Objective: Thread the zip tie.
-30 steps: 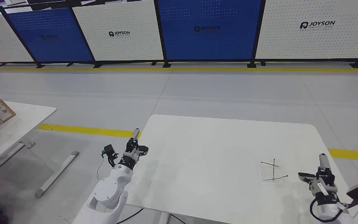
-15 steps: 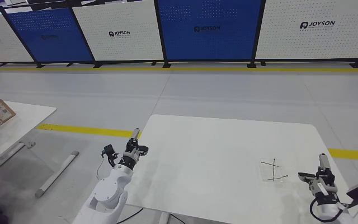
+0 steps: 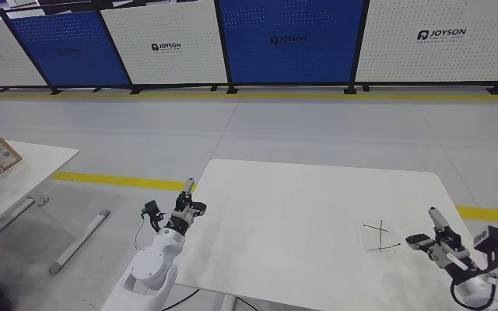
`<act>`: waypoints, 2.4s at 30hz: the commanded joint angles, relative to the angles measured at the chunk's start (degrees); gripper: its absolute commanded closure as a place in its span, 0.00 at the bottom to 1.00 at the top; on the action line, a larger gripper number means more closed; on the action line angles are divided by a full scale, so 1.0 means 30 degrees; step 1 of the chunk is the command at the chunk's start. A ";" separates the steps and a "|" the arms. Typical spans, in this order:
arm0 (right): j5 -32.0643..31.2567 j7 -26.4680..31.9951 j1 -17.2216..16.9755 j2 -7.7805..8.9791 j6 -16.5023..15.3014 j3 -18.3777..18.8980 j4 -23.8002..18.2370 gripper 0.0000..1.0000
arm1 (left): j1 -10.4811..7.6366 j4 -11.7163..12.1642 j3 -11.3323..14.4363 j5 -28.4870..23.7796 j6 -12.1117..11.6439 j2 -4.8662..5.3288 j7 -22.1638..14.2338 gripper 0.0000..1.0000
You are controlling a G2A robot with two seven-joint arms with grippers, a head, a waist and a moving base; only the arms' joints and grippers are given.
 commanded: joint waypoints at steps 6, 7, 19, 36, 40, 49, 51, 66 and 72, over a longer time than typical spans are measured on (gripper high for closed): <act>0.0008 -0.0016 -0.0008 -0.0004 -0.0004 -0.0009 -0.0007 0.00 | 0.0000 0.0000 0.0000 0.0000 0.0000 0.0000 0.0000 0.00; 0.0008 -0.0016 -0.0008 -0.0004 -0.0004 -0.0009 -0.0007 0.00 | 0.0000 0.0000 0.0000 0.0000 0.0000 0.0000 0.0000 0.00; 0.0564 0.0999 0.0493 0.0053 0.0381 0.0057 0.0392 0.00 | 0.0000 0.0000 0.0000 0.0000 0.0000 0.0000 0.0000 0.00; -0.1668 1.1860 0.6339 0.0997 0.0314 -0.1686 0.5489 0.00 | 0.0000 0.0000 0.0000 0.0000 0.0000 0.0000 0.0000 0.00; -0.1291 1.1544 0.6450 0.0967 0.0233 -0.1676 0.5756 0.00 | 0.0000 0.0000 0.0000 0.0000 0.0000 0.0000 0.0000 0.00; -0.1291 1.1544 0.6450 0.0967 0.0233 -0.1676 0.5756 0.00 | 0.0000 0.0000 0.0000 0.0000 0.0000 0.0000 0.0000 0.00; -0.1291 1.1544 0.6450 0.0967 0.0233 -0.1676 0.5756 0.00 | 0.0000 0.0000 0.0000 0.0000 0.0000 0.0000 0.0000 0.00; -0.2037 1.5075 1.0980 0.2821 0.1190 -0.6606 0.8214 0.00 | 0.0000 0.0000 0.0000 0.0000 0.0000 0.0000 0.0000 0.00; -0.1190 1.5075 1.2221 0.3814 0.0385 -0.9502 0.9265 0.00 | 0.0000 0.0000 0.0000 0.0000 0.0000 0.0000 0.0000 0.00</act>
